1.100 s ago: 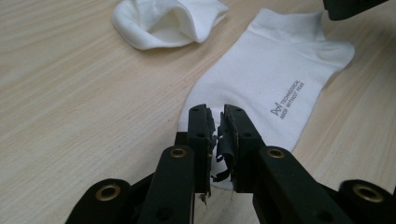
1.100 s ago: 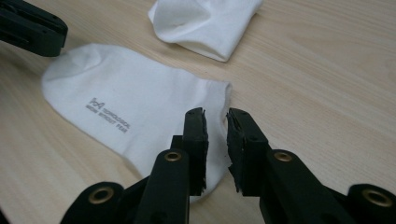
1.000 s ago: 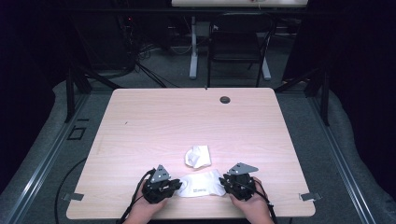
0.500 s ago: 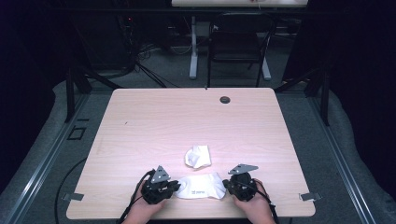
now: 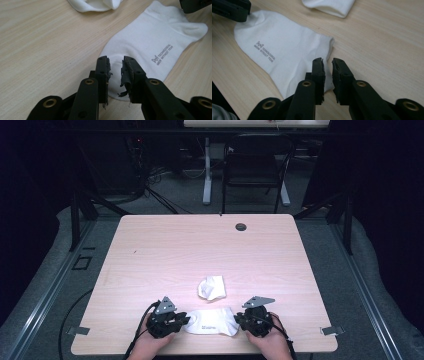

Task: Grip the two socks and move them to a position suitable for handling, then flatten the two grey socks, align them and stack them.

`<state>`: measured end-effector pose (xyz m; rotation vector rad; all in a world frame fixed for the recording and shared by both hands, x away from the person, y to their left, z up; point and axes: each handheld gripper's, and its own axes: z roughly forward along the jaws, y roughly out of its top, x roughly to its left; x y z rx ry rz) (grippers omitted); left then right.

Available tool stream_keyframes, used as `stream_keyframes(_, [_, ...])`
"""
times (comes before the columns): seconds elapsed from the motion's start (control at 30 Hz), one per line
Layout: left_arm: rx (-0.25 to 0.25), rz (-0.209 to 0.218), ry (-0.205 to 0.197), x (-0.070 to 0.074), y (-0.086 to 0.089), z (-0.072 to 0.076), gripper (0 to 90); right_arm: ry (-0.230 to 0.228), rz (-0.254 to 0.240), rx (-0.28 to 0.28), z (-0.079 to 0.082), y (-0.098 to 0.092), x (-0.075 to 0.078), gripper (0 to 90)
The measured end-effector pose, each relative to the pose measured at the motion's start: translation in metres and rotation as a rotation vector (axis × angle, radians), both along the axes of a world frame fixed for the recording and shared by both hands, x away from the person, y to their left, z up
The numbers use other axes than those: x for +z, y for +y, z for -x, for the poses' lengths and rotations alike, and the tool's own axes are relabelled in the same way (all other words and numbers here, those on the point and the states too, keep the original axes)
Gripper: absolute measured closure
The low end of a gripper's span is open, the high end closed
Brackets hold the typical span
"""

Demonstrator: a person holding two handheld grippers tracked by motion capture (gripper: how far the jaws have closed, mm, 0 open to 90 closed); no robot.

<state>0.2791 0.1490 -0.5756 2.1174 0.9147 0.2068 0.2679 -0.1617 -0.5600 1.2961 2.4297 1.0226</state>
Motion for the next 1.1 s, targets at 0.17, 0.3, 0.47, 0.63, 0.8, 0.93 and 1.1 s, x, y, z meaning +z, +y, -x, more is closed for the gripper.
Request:
stream_keyframes(0.17, [0.026,0.025,-0.011,0.005,0.007,-0.002,65.4,-0.042,-0.022,0.005,-0.001,0.003,0.003,68.8])
stream_keyframes(0.3, [0.036,0.051,-0.022,0.007,0.012,-0.003,55.8,-0.069,-0.019,0.012,-0.004,0.005,0.002,63.0])
stream_keyframes(0.47, [0.050,0.068,-0.044,0.011,0.017,-0.004,52.2,-0.083,-0.049,0.012,-0.009,0.008,0.003,54.8])
stream_keyframes(0.63, [0.062,0.088,-0.053,0.014,0.021,-0.005,50.3,-0.118,-0.038,0.024,-0.016,0.011,0.012,52.0])
stream_keyframes(0.8, [0.080,0.084,-0.041,0.014,0.024,-0.009,50.5,-0.149,-0.078,0.022,-0.023,0.015,0.024,48.4])
stream_keyframes(0.93, [0.080,0.086,-0.053,0.014,0.025,-0.010,50.5,-0.155,-0.092,0.024,-0.032,0.021,0.031,45.3])
stream_keyframes(1.1, [0.090,0.093,-0.050,0.014,0.026,-0.011,50.4,-0.158,-0.063,0.035,-0.042,0.031,0.033,45.9])
